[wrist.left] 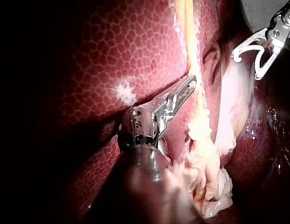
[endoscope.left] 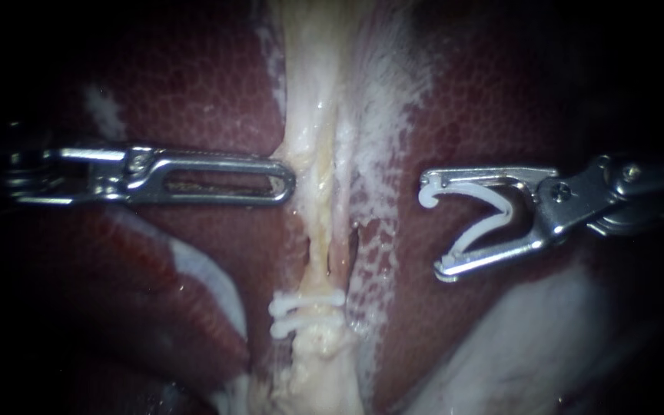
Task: Clipping third clip left tube
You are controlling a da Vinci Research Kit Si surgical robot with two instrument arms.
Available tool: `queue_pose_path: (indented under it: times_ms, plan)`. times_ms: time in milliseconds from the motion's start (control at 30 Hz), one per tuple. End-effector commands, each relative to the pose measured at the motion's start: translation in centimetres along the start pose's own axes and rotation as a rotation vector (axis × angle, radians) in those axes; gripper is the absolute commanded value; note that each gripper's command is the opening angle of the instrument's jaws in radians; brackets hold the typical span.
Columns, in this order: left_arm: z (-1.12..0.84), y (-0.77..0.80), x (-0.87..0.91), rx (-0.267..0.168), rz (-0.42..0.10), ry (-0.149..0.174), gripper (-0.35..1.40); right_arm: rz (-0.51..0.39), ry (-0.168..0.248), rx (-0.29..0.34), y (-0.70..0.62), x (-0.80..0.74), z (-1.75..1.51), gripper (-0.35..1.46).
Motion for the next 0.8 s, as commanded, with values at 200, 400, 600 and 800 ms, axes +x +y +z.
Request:
queue_pose_path:
  times_ms: [200,400,600,800]
  plan:
    - [0.0,0.0,0.0,0.0,0.0,0.0,-0.35,0.0,0.0,0.0,0.0,0.0,0.0,0.6]
    - [-0.01,0.0,0.0,0.0,0.0,0.0,-0.35,0.0,0.0,0.0,-0.01,0.0,0.0,0.6]
    - [-0.07,-0.02,-0.01,0.003,0.005,0.002,-0.35,-0.002,0.0,-0.001,-0.01,-0.02,0.03,0.6]
    - [-0.19,-0.11,-0.05,0.013,0.002,-0.009,-0.35,-0.006,0.0,0.005,-0.02,-0.08,0.11,0.6]
